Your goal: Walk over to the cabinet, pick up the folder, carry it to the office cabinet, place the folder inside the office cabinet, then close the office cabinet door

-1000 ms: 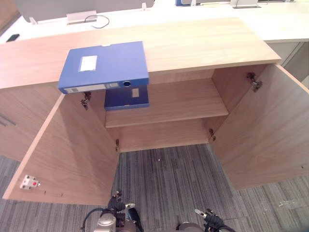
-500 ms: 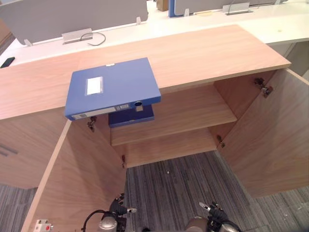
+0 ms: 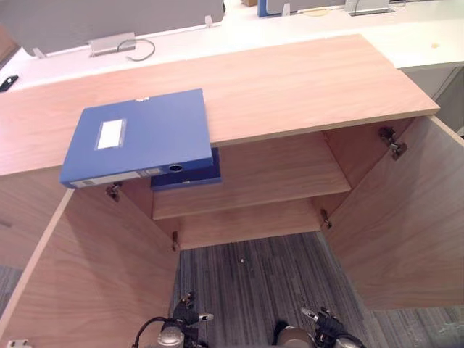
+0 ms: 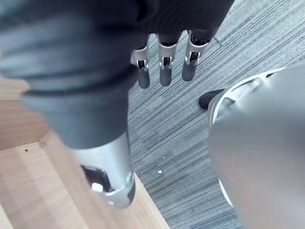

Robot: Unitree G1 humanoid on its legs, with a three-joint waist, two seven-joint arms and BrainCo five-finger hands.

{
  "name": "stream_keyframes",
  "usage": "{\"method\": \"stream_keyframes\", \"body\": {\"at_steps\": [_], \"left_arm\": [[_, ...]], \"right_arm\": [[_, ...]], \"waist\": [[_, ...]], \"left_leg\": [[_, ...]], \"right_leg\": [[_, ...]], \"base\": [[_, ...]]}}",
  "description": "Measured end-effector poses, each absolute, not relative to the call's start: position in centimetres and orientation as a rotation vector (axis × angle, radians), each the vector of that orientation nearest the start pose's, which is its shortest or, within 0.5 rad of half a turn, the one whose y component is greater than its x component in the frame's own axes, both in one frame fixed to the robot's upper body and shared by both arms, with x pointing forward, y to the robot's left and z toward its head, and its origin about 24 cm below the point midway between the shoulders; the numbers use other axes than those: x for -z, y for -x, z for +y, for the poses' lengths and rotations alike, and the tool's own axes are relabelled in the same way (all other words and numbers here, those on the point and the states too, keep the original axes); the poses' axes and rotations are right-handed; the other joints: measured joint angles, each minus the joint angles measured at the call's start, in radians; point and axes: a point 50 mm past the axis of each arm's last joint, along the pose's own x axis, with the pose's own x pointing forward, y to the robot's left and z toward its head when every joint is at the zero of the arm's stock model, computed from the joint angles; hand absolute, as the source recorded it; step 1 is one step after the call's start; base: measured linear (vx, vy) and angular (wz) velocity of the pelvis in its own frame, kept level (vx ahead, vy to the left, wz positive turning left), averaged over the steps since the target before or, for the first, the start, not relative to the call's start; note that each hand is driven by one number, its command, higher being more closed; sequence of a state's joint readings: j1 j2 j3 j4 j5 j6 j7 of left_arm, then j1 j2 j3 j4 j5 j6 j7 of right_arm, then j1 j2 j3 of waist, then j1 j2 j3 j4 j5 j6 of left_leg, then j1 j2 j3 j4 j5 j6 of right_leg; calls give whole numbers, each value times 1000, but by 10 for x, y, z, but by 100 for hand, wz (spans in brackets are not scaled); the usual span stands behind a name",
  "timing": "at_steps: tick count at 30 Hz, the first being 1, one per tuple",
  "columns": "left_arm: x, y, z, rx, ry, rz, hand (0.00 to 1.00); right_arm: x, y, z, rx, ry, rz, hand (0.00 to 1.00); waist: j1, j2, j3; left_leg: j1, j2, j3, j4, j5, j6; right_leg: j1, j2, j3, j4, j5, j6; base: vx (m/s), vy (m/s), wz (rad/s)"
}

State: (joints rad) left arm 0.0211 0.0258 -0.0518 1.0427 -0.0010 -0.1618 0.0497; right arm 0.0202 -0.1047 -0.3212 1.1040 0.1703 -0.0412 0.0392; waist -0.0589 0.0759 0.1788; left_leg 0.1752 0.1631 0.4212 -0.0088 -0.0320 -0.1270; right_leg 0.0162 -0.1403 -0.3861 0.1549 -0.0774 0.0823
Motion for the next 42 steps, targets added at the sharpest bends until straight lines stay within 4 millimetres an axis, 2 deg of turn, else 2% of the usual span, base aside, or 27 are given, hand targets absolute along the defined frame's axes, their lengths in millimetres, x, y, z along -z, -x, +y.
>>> {"method": "stream_keyframes", "body": {"at_steps": [3, 6, 8, 9, 11, 13, 17, 20, 23, 31, 35, 42], "left_arm": [[148, -135, 161, -44, -43, 890, 0], [134, -155, 163, -64, 13, 785, 0], [114, -174, 162, -76, 121, 655, 0], [97, -186, 160, -81, 235, 548, 0], [74, -197, 155, -74, 382, 415, 0], [40, -207, 149, -49, 557, 243, 0], [-5, -211, 141, 23, 640, 51, 0], [-31, -214, 141, 71, 567, -58, 0], [-35, -215, 143, 62, 490, -79, 0], [-43, -215, 143, 35, 375, -108, 0], [-37, -210, 148, 10, 308, -79, 0], [-22, -195, 164, -67, 177, 1, 0]], "right_arm": [[158, -100, -220, 408, -257, 1033, 0], [159, -96, -217, 403, -259, 1045, 0], [160, -96, -212, 397, -270, 1047, 0], [161, -97, -211, 389, -268, 1048, 0], [161, -97, -209, 373, -257, 1050, 0], [161, -98, -207, 356, -251, 1051, 0], [160, -101, -206, 310, -213, 1053, 0], [160, -103, -205, 276, -192, 1057, 0], [160, -102, -202, 249, -184, 1063, 0], [161, -102, -198, 238, -194, 1065, 0], [161, -102, -197, 235, -198, 1067, 0], [162, -101, -196, 232, -203, 1077, 0]], "waist": [[0, -17, -10], [3, -31, -17], [8, -40, -22], [11, -43, -24], [16, -45, -26], [21, -44, -28], [23, -43, -29], [23, -43, -36], [23, -46, -54], [30, -55, -56], [31, -69, -64], [55, -80, -65]], "left_leg": [[-3, -12, -20, -3, 3, 3], [-14, -26, -49, -3, 4, 5], [-27, -34, -67, -3, 9, 12], [-32, -37, -79, -3, 10, 13], [-32, -41, -93, -3, 11, 15], [-34, -45, -100, -9, 13, 18], [-37, -53, -120, -25, 20, 27], [-41, -65, -140, -43, 35, 35], [-41, -72, -155, -62, 48, 38], [-43, -84, -171, -76, 56, 43], [-49, -85, -180, -75, 56, 44], [-48, -89, -186, -75, 59, 48]], "right_leg": [[44, 1, -23, -82, 41, 8], [85, -1, -57, -153, 78, 14], [92, -4, -76, -178, 92, 14], [98, -5, -83, -187, 98, 13], [114, -7, -102, -199, 104, 13], [122, -6, -108, -219, 117, 13], [123, -11, -128, -222, 125, 13], [122, -19, -141, -223, 129, 16], [126, -21, -159, -233, 135, 15], [131, -29, -176, -236, 138, 15], [131, -30, -183, -236, 138, 15], [133, -35, -185, -230, 138, 14]], "base": [[16, 42, 17], [-4, 33, 30], [-26, 12, 32], [-34, 4, 25], [-39, 1, 24], [-54, 1, 10], [-61, 11, 13], [-72, 23, 18], [-45, 15, 14], [-20, 6, 7], [-11, -7, 6], [-21, -1, 2]]}}
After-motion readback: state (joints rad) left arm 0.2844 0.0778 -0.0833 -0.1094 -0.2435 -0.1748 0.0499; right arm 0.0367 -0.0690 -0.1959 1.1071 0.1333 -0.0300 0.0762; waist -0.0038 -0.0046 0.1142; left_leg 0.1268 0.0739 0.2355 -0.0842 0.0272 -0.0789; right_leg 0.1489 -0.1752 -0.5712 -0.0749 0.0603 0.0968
